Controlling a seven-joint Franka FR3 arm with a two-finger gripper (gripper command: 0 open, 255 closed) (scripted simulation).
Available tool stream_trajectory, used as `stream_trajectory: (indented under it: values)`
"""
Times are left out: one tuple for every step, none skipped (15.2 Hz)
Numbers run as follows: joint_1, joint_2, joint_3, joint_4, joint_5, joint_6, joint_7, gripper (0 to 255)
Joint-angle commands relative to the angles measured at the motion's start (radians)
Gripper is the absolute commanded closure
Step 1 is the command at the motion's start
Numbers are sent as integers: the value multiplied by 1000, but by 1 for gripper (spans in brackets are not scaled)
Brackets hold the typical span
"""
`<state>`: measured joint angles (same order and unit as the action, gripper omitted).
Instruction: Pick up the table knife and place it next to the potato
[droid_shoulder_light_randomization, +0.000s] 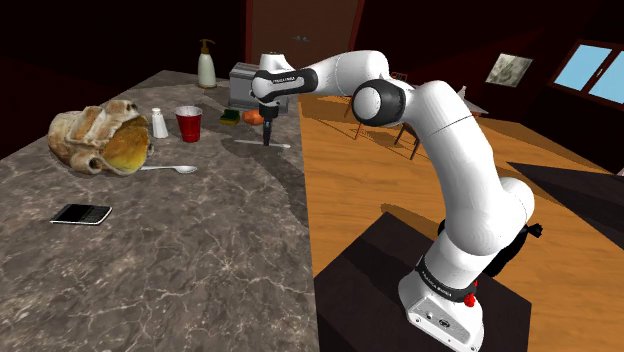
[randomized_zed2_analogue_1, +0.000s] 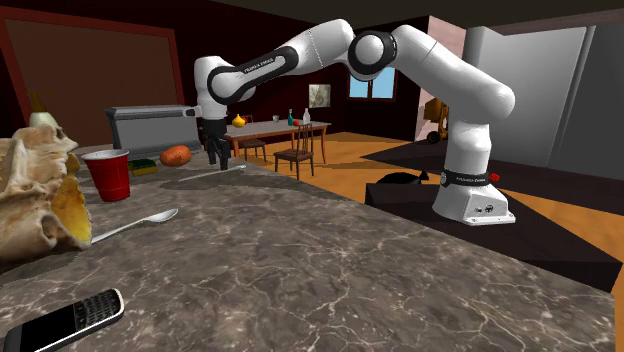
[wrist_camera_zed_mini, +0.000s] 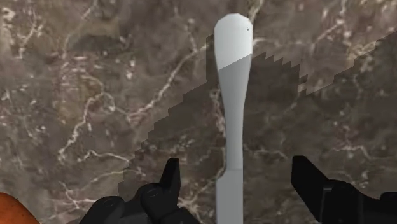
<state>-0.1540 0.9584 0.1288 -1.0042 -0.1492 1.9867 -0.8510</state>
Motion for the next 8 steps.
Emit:
stream_trajectory:
  values:
    - [0, 0, 0, 0, 0, 0, 0, 0]
    - [0, 0, 0, 0, 0, 0, 0, 0]
    - [0, 0, 0, 0, 0, 0, 0, 0]
    - [0, -16, 1, 6, 1, -22, -1, 0]
    - [1, -30, 2, 15, 3, -45, -2, 0]
    - [2, -42, 4, 27, 4, -69, -3, 0]
    - [2, -51, 4, 38, 5, -89, -4, 0]
    - [2, -51, 4, 38, 5, -89, -4, 0]
